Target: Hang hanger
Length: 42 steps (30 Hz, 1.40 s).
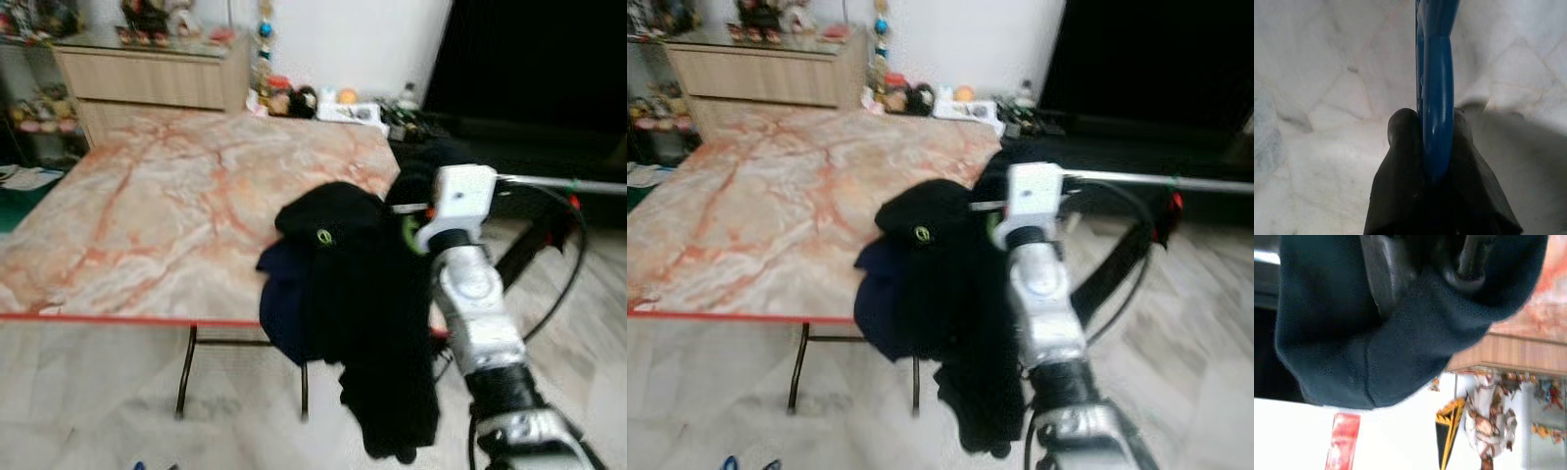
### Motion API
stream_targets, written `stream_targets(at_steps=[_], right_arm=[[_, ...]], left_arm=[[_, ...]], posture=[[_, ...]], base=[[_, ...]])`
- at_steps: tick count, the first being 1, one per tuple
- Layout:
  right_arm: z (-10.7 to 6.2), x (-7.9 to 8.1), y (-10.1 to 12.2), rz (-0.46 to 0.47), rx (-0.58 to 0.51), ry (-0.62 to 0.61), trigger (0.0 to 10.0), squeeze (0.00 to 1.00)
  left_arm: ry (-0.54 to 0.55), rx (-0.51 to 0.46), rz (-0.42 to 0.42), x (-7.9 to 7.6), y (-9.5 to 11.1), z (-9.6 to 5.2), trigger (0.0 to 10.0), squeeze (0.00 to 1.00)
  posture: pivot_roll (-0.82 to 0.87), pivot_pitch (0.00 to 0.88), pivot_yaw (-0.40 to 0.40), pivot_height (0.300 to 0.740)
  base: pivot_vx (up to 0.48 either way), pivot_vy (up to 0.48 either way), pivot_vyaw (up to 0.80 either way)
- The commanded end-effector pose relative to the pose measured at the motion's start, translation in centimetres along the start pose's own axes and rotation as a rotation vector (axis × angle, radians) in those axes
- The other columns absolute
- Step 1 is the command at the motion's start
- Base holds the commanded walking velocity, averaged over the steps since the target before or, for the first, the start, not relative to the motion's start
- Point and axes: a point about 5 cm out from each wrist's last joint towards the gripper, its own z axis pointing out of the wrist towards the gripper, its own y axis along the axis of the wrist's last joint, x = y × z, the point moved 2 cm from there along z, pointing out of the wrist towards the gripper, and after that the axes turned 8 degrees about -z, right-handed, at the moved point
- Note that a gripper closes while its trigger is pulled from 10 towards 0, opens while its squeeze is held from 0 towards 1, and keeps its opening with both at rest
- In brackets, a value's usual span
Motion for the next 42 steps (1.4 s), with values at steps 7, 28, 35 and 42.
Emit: stream_targets(at_steps=[7, 28, 35, 42], right_arm=[[4.3, 2.8, 6.4, -0.031, -0.166, 0.175, 10.0, 0.0], [0.0, 5.3, -6.8, 0.005, 0.402, 0.273, 10.0, 0.32], [-0.5, 5.4, -6.5, -0.043, 0.303, 0.258, 10.0, 1.0], [-4.4, 4.2, -7.5, -0.007, 0.244, 0.207, 10.0, 1.0]], left_arm=[[0.014, 0.009, 0.013, 0.8, -0.2, -0.2, 10.0, 0.0], [-0.015, 0.047, 0.031, -0.6, -1.7, -0.1, 10.0, 0.0], [-0.026, 0.049, 0.04, -1.2, -1.8, 0.0, 10.0, 0.0], [-0.033, 0.059, 0.045, -1.6, -2.1, 0.0, 10.0, 0.0]], posture=[[0.1, 0.0, -0.069, 0.74], [0.11, 0.0, -0.083, 0.74], [0.11, 0.0, -0.085, 0.74], [0.09, 0.0, -0.085, 0.74]], base=[[0.461, 0.0, 0.0], [0.041, 0.0, 0.0], [0.0, 0.0, 0.0], [0.0, 0.0, 0.0]])
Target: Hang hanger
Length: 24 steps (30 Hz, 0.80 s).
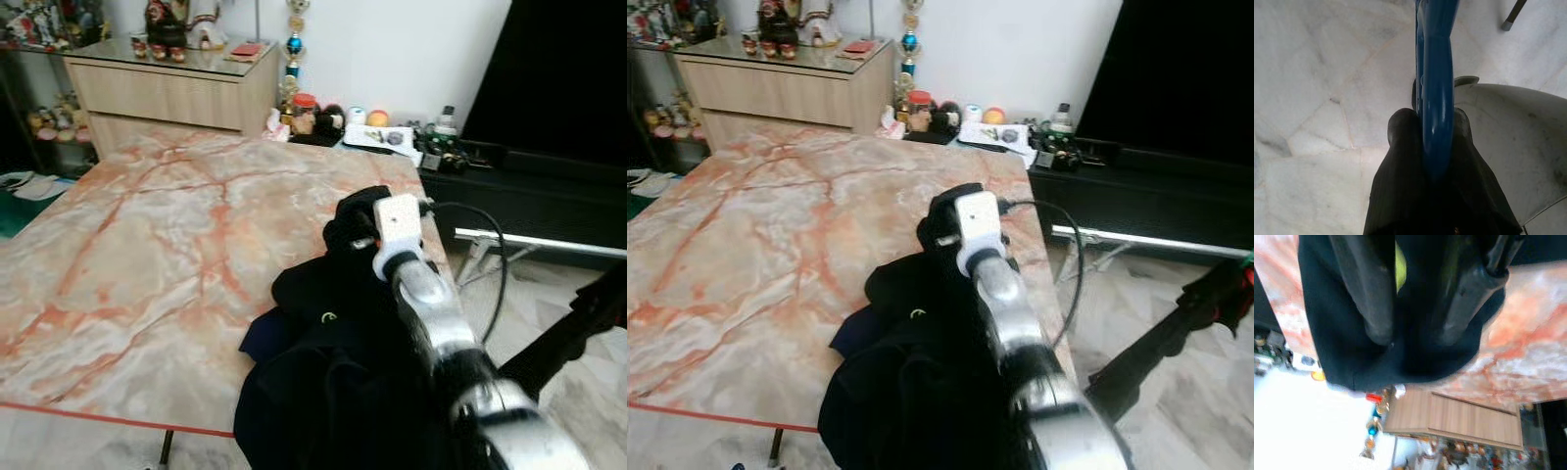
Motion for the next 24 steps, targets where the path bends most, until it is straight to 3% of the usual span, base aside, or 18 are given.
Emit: stream_targets(at_steps=[1, 4, 5, 6, 7, 8, 13, 16, 24], right_arm=[[-0.7, -0.5, 0.3, -0.005, -0.014, -0.021, 10.0, 1.0], [-3.3, -1.9, 0.2, 0.05, -0.046, -0.118, 10.0, 1.0], [-3.3, -1.9, 0.2, 0.05, -0.046, -0.118, 10.0, 1.0], [-4.2, -2.4, 0.2, 0.042, -0.051, -0.155, 10.0, 0.71], [-4.5, -2.5, 0.2, 0.038, -0.051, -0.167, 10.0, 0.71], [-4.9, -2.9, -0.1, 0.047, -0.042, -0.195, 10.0, 0.0], [-8.0, -5.0, -2.8, 0.09, 0.083, -0.369, 10.0, 0.0], [-8.7, -5.2, -3.1, 0.125, 0.116, -0.396, 10.0, 0.0], [-9.9, -4.1, -3.3, 0.167, 0.175, -0.38, 10.0, 0.0]], left_arm=[[-0.018, 0.033, 0.018, -0.7, -1.0, 0.0, 10.0, 0.0], [-0.018, 0.035, 0.023, -0.8, -1.1, 0.0, 10.0, 0.0], [-0.018, 0.035, 0.023, -0.8, -1.1, 0.0, 10.0, 0.0], [-0.016, 0.033, 0.031, -0.8, -1.1, 0.0, 10.0, 0.0], [-0.015, 0.033, 0.033, -0.8, -1.2, 0.0, 10.0, 0.0], [-0.013, 0.034, 0.036, -0.8, -1.2, 0.0, 10.0, 0.0], [-0.026, 0.039, 0.089, -0.8, -1.1, 0.0, 10.0, 0.0], [-0.025, 0.035, 0.094, -0.6, -0.9, 0.0, 10.0, 0.0], [-0.02, 0.032, 0.121, 0.4, -0.5, -0.2, 10.0, 0.0]], posture=[[0.09, 0.0, -0.085, 0.74], [0.09, 0.0, -0.081, 0.74], [0.09, 0.0, -0.081, 0.74], [0.08, 0.0, -0.082, 0.74], [0.08, 0.0, -0.082, 0.74], [0.08, 0.0, -0.081, 0.74], [0.08, 0.0, -0.086, 0.74], [0.08, 0.0, -0.088, 0.74], [0.08, 0.0, -0.091, 0.74]], base=[[0.0, 0.0, 0.0], [0.0, 0.0, 0.0], [0.0, 0.0, 0.0], [0.0, 0.0, 0.0], [0.0, 0.0, 0.0], [0.0, 0.0, 0.0], [0.0, 0.0, 0.0], [0.0, -0.087, 0.0], [0.0, -0.456, -0.63]])
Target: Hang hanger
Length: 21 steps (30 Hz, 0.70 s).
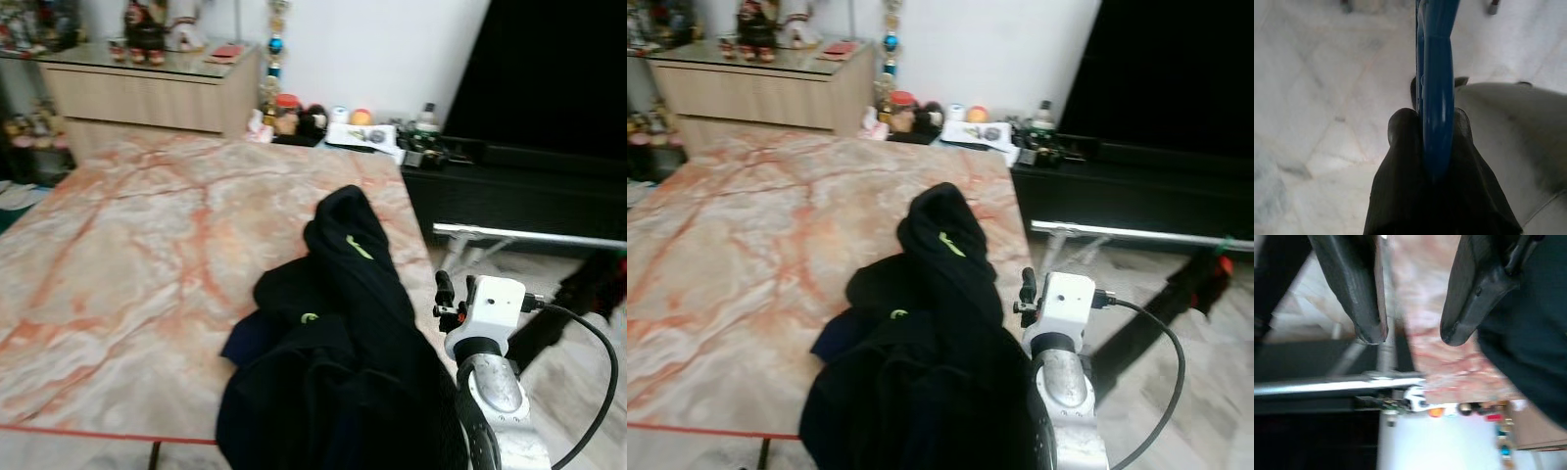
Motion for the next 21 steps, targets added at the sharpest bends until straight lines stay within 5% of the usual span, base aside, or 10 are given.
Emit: stream_targets(at_steps=[1, 12, 21], right_arm=[[-0.3, -0.2, -0.1, 0.012, 0.019, -0.01, 10.0, 0.0], [-0.4, 0.0, -0.1, 0.008, 0.046, -0.004, 10.0, 0.0], [-0.5, -0.1, -0.2, -0.004, 0.049, -0.007, 10.0, 0.0]], left_arm=[[-0.022, 0.016, 0.031, -0.2, -0.5, 0.0, 10.0, 0.0], [-0.034, 0.03, 0.054, -0.3, -1.3, -0.2, 10.0, 0.0], [-0.054, 0.038, 0.069, -1.5, -2.3, -0.2, 10.0, 0.0]], posture=[[0.08, 0.0, -0.091, 0.74], [0.08, 0.0, -0.094, 0.74], [0.08, 0.0, -0.088, 0.74]], base=[[0.0, -0.48, -0.63], [0.0, -0.48, -0.64], [0.0, -0.48, 0.0]])
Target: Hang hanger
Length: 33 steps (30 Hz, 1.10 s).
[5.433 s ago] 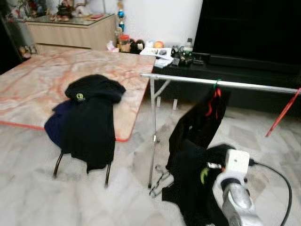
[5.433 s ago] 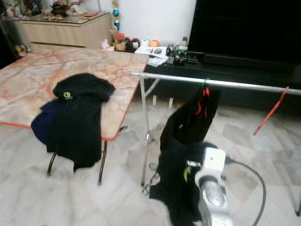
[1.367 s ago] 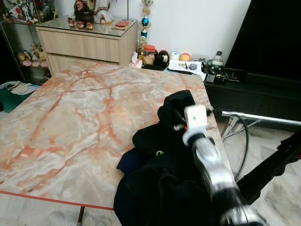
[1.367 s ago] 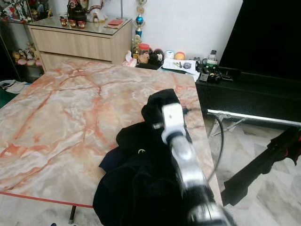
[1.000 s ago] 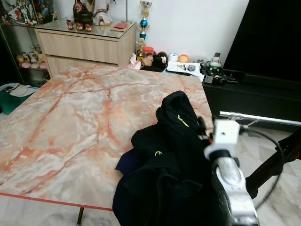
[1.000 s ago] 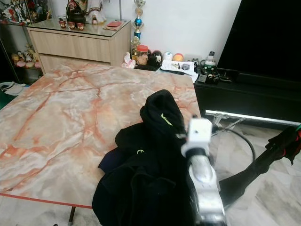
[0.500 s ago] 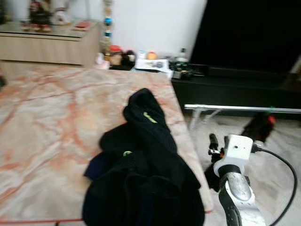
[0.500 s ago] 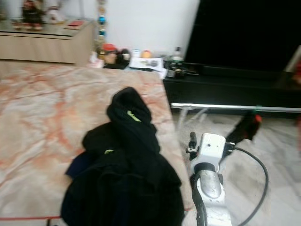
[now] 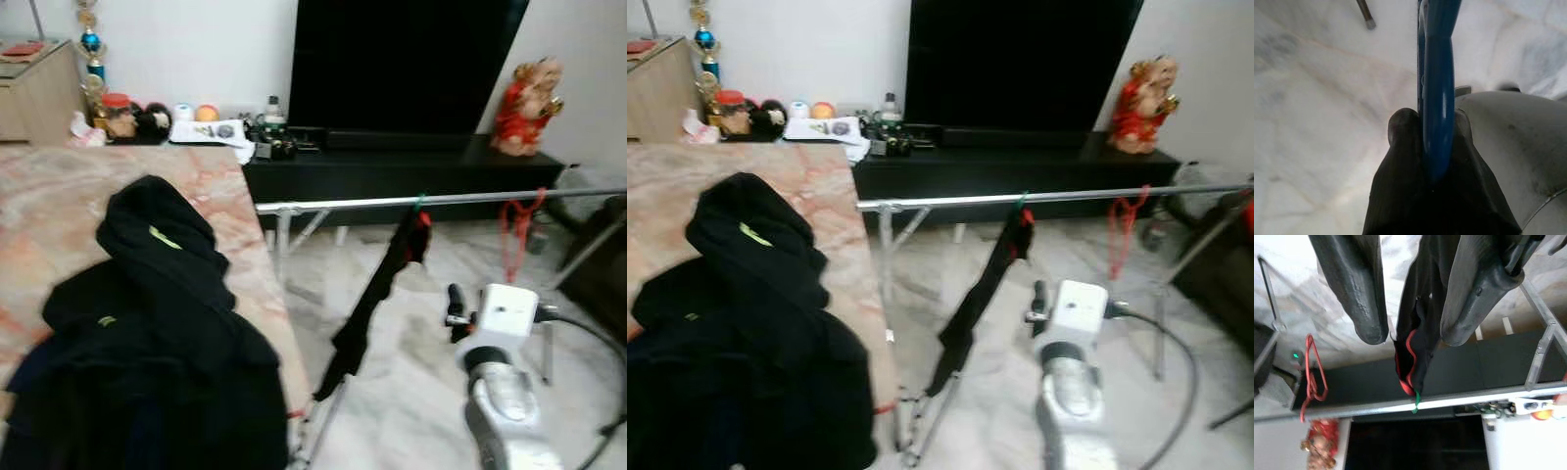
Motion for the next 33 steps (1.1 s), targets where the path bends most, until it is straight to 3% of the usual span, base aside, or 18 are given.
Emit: stream_targets(at_steps=[1, 18, 33], right_arm=[[0.2, -0.7, 0.4, -0.007, -0.012, -0.018, 10.0, 0.0], [0.4, -0.8, -0.1, -0.031, 0.01, -0.015, 10.0, 0.0], [0.9, -1.1, -1.1, -0.07, 0.057, -0.014, 10.0, 0.0]], left_arm=[[-0.025, 0.034, 0.009, -1.0, -1.0, 0.0, 10.0, 0.0], [-0.029, 0.037, 0.026, -1.3, -1.4, 0.0, 10.0, 0.0], [0.001, 0.025, 0.02, 0.7, -0.4, -0.2, 10.0, 0.0]], posture=[[0.08, 0.0, -0.088, 0.74], [0.08, 0.0, -0.082, 0.74], [0.08, 0.0, -0.081, 0.74]], base=[[0.0, -0.48, 0.0], [0.0, -0.48, 0.0], [0.0, -0.48, 0.0]])
